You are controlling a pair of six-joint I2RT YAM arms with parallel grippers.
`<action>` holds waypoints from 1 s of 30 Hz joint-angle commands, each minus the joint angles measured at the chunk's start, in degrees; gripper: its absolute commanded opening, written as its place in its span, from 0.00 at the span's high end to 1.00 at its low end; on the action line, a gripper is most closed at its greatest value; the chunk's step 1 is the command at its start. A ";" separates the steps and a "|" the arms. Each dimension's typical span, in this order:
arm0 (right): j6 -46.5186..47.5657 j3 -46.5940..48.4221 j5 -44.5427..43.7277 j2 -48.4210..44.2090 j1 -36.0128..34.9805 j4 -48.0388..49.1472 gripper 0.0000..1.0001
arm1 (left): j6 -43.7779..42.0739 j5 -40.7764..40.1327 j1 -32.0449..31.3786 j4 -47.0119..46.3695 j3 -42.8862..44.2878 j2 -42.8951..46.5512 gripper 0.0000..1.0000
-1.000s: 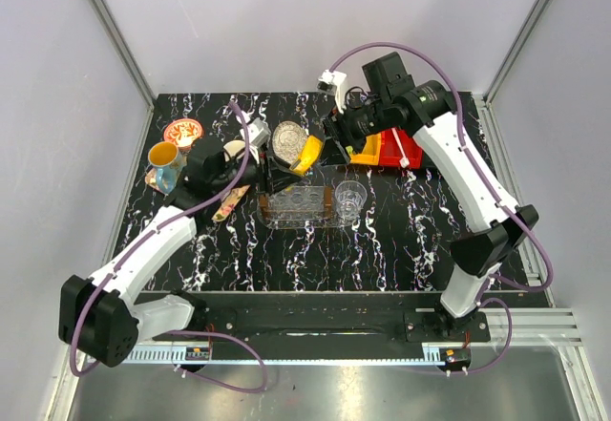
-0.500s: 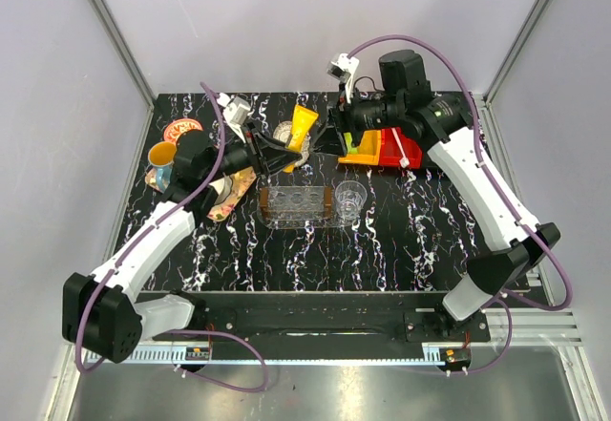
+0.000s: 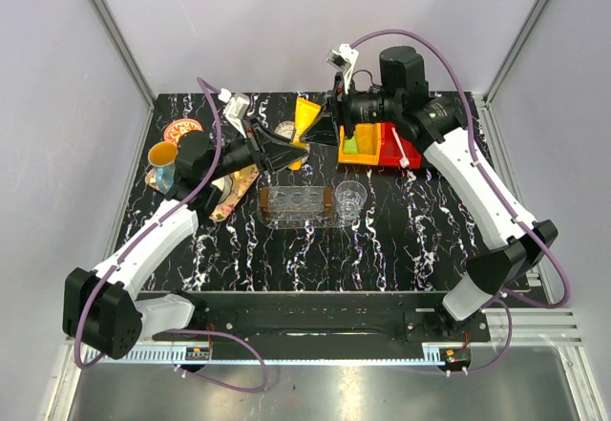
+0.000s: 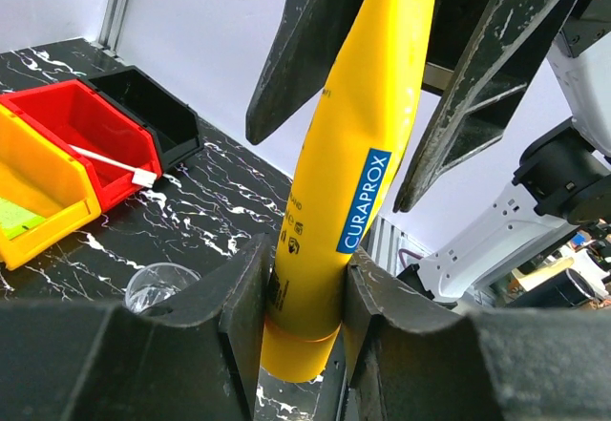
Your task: Prepare toiletry sets of a toothbrush and toothpaste on the tray
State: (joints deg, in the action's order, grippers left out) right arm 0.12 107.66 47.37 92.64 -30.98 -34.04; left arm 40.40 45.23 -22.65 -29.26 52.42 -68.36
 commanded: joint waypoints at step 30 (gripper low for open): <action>-4.60 -1.40 3.69 0.79 -2.15 6.80 0.76 | 3.90 -0.41 -1.43 -8.71 2.33 -0.64 0.99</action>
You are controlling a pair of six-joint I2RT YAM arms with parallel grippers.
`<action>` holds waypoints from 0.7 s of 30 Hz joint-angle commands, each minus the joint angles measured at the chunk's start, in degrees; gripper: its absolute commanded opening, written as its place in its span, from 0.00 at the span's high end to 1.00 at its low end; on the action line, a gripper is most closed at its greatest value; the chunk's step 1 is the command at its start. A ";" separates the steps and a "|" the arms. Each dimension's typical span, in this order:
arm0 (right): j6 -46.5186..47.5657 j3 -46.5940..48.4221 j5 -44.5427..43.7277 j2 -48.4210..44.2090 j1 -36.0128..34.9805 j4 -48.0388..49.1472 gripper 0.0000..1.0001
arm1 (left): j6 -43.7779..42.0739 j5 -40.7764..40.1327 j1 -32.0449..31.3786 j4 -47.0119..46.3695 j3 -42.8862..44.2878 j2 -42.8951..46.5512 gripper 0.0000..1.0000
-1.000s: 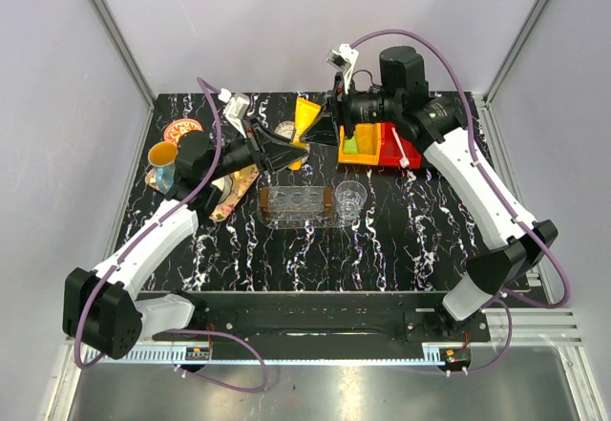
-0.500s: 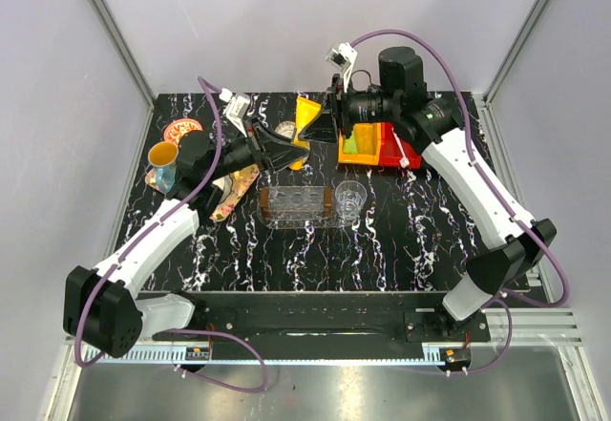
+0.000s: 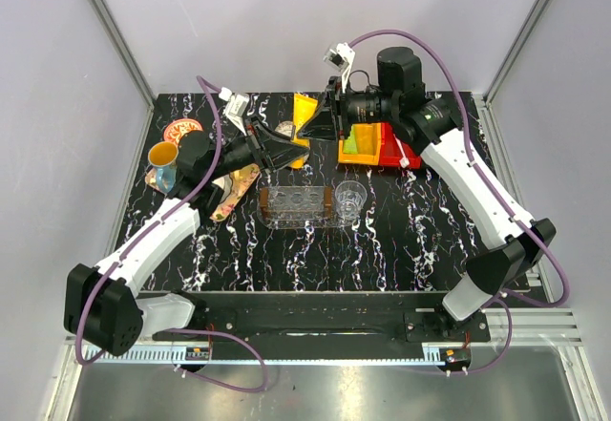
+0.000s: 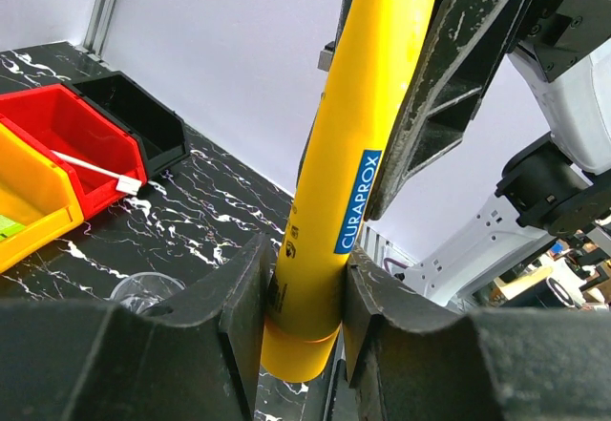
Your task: Prepare toiletry sets of a toothbrush and toothpaste on the tray
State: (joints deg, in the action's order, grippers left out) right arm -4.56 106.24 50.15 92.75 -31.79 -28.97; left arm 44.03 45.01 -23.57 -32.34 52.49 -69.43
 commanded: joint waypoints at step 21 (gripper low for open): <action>12.90 3.10 -6.47 -3.01 -1.34 -11.37 1.00 | -17.04 3.50 2.74 9.04 4.90 5.44 0.02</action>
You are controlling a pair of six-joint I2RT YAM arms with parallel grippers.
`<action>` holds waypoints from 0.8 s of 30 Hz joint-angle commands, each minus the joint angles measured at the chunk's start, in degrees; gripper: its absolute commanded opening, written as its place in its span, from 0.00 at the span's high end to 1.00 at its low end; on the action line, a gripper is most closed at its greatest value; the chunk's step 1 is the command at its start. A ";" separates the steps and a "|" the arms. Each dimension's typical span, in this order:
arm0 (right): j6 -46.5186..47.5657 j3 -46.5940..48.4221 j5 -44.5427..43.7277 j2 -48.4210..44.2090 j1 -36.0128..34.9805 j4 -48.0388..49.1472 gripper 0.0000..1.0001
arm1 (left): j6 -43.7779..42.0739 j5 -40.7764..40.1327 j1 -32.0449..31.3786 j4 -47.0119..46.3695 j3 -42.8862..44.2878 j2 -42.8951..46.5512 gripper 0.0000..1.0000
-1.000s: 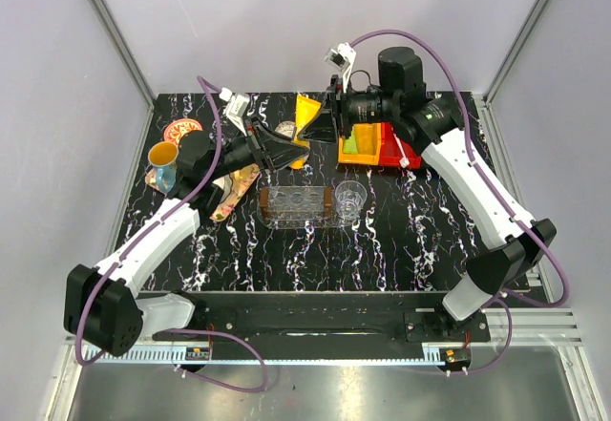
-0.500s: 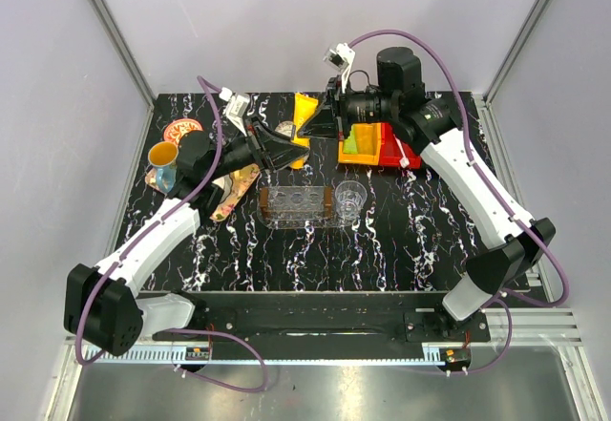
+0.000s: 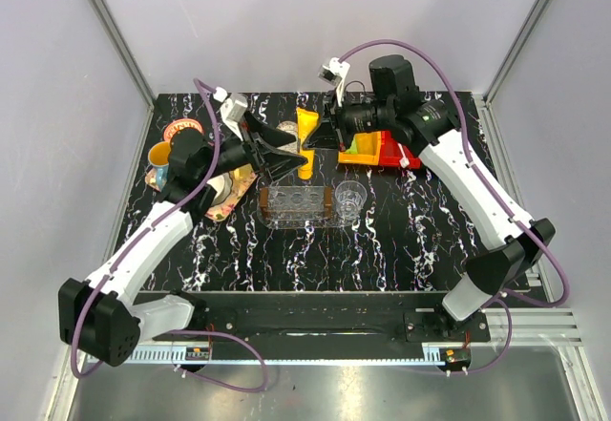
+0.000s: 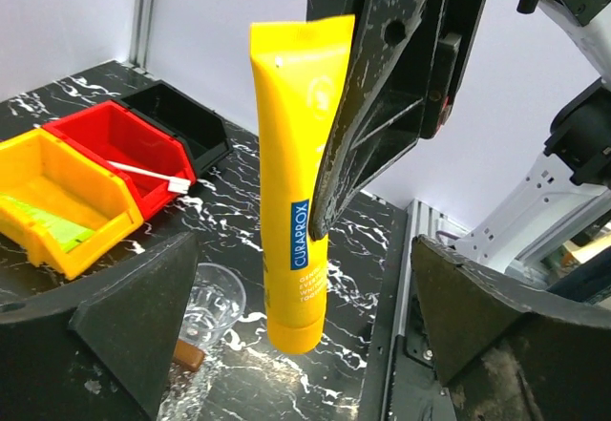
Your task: Prepare toiletry sets of a toothbrush and toothpaste on the tray
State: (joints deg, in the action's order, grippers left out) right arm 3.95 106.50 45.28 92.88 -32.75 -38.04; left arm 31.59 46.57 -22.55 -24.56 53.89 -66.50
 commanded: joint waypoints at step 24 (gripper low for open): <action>13.81 2.13 2.80 -4.64 -0.47 -12.76 1.00 | -13.49 13.72 3.83 19.46 23.45 -6.88 0.09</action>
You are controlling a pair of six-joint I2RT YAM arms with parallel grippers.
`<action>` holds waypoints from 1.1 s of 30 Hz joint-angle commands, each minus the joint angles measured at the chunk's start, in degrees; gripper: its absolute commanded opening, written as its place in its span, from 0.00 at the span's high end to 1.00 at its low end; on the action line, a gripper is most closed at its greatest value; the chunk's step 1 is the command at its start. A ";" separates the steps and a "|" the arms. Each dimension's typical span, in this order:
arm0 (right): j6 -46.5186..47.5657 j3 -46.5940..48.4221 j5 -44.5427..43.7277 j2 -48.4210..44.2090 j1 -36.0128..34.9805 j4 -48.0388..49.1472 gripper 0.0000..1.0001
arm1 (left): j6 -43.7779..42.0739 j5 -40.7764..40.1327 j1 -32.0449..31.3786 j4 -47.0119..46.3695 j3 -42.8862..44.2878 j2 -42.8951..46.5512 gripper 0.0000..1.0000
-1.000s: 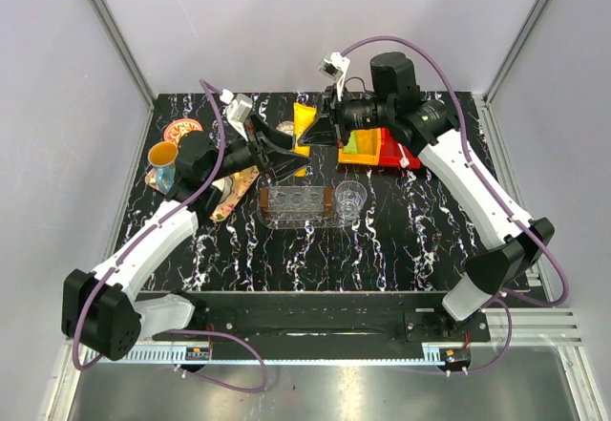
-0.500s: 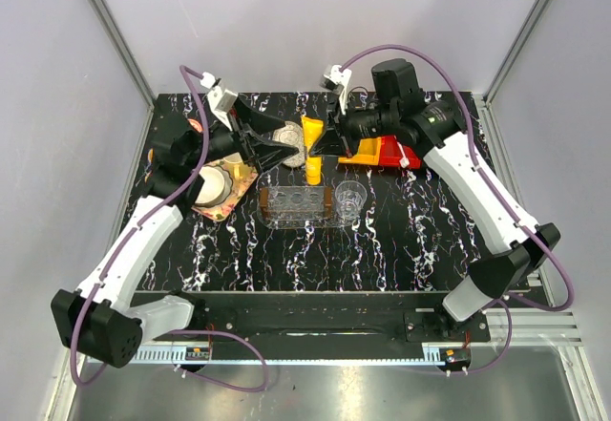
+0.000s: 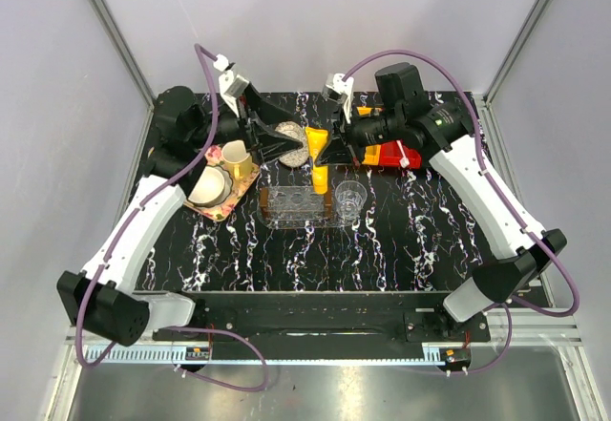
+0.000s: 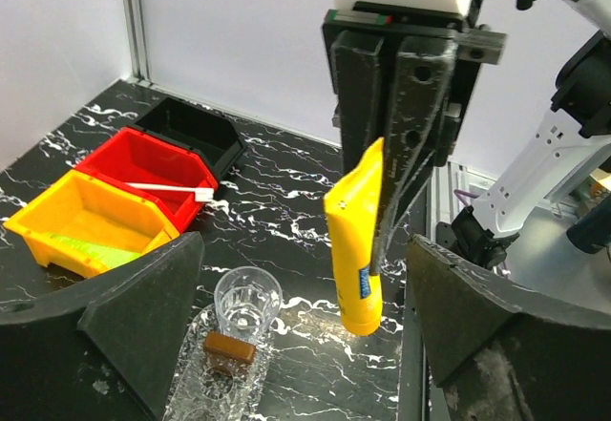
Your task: Prepare toiletry sets of a toothbrush and toothpaste on the tray
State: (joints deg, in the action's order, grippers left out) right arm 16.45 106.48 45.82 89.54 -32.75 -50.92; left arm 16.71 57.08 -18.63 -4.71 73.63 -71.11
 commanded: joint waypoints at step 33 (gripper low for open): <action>1.31 1.10 3.57 0.55 -0.64 -1.11 1.00 | 2.10 6.55 -6.59 -1.62 5.39 -7.37 0.50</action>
State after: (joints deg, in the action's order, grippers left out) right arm 17.76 106.91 47.40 90.11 -32.75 -53.25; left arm 18.35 61.58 -24.60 -3.16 76.90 -78.26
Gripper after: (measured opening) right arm 0.062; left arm 0.515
